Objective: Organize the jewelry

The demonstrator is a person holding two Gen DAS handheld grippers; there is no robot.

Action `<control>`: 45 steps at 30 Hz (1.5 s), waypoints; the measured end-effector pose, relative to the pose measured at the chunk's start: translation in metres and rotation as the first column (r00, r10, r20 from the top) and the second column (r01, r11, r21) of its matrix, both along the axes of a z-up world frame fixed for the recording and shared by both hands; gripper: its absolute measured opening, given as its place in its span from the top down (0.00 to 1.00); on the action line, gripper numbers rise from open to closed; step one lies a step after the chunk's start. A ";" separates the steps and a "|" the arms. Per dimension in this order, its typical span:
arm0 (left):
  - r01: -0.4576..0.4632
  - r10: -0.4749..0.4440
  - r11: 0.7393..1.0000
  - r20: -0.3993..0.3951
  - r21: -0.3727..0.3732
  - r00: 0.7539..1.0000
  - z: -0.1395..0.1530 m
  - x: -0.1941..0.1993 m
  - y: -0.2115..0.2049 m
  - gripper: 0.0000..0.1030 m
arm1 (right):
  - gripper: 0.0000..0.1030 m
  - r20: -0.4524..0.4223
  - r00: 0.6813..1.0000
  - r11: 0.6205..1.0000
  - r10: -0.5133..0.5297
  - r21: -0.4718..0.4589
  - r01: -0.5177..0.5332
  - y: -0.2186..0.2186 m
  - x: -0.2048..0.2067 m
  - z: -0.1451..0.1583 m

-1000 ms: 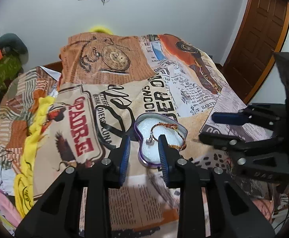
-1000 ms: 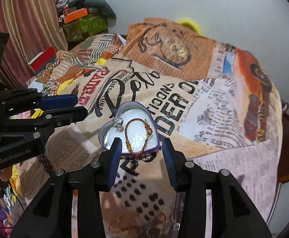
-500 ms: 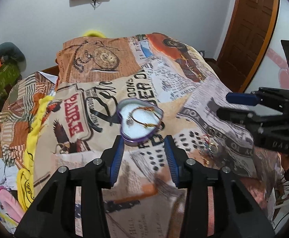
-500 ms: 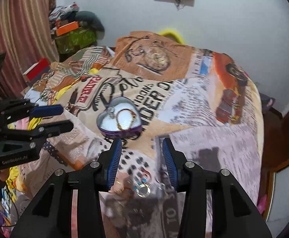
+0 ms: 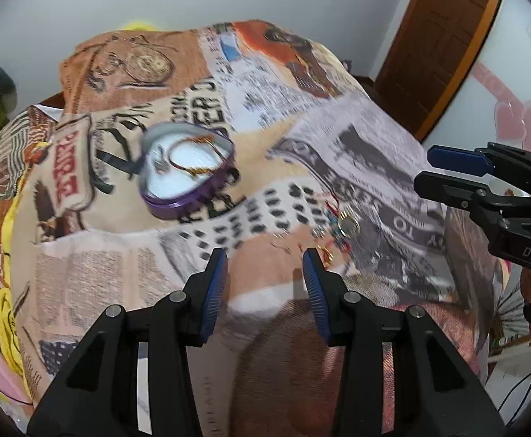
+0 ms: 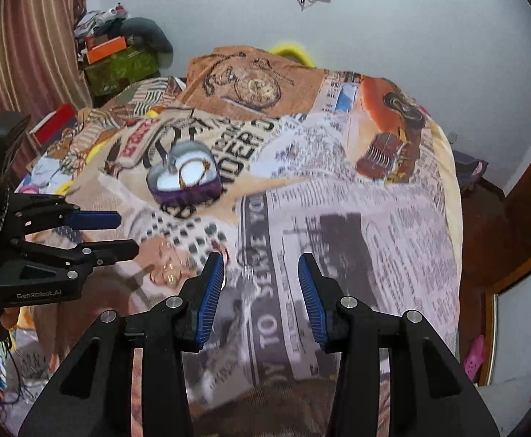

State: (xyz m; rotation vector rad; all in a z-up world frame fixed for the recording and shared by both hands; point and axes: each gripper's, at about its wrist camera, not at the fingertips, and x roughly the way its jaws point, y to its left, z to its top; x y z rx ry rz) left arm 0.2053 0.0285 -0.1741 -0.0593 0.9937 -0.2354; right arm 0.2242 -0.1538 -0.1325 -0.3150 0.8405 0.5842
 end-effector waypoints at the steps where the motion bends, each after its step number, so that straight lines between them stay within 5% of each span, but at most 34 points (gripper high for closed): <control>1: 0.008 -0.008 1.000 -0.004 0.006 1.000 -0.003 0.000 -0.004 0.59 | 0.62 -0.005 1.000 1.000 0.002 -0.003 -0.002 -0.002 -0.001 -0.003; 10: 0.108 -0.109 0.994 0.022 0.006 0.994 -0.010 -0.002 -0.035 0.59 | 0.62 -0.064 0.998 1.000 0.000 -0.003 0.000 -0.015 0.001 -0.031; 13: 0.135 -0.135 0.991 0.028 0.017 0.990 -0.012 0.000 -0.043 0.66 | 0.62 -0.090 0.996 1.000 -0.001 0.008 0.002 -0.017 0.005 -0.039; 23: 0.136 -0.137 0.990 0.042 0.038 0.990 -0.020 0.009 -0.040 0.67 | 0.62 -0.113 0.991 0.998 0.065 0.021 -0.063 -0.005 0.008 -0.050; 28: 0.136 -0.138 0.990 0.047 0.044 0.989 -0.022 0.009 -0.036 0.79 | 0.62 -0.106 0.989 0.995 0.105 0.017 -0.103 0.006 0.010 -0.053; 35: 0.128 -0.129 0.992 0.055 0.021 0.990 -0.023 0.006 -0.030 0.82 | 0.62 -0.100 0.985 0.990 0.142 0.011 -0.142 0.017 0.013 -0.056; 39: 0.124 -0.123 0.992 0.056 0.000 0.991 -0.020 0.005 -0.027 0.94 | 0.62 -0.096 0.982 0.987 0.160 0.006 -0.160 0.022 0.014 -0.057; 45: 0.102 -0.101 0.994 0.061 -0.025 0.993 -0.014 0.001 -0.018 0.94 | 0.80 -0.089 0.979 0.983 0.185 0.000 -0.186 0.030 0.013 -0.058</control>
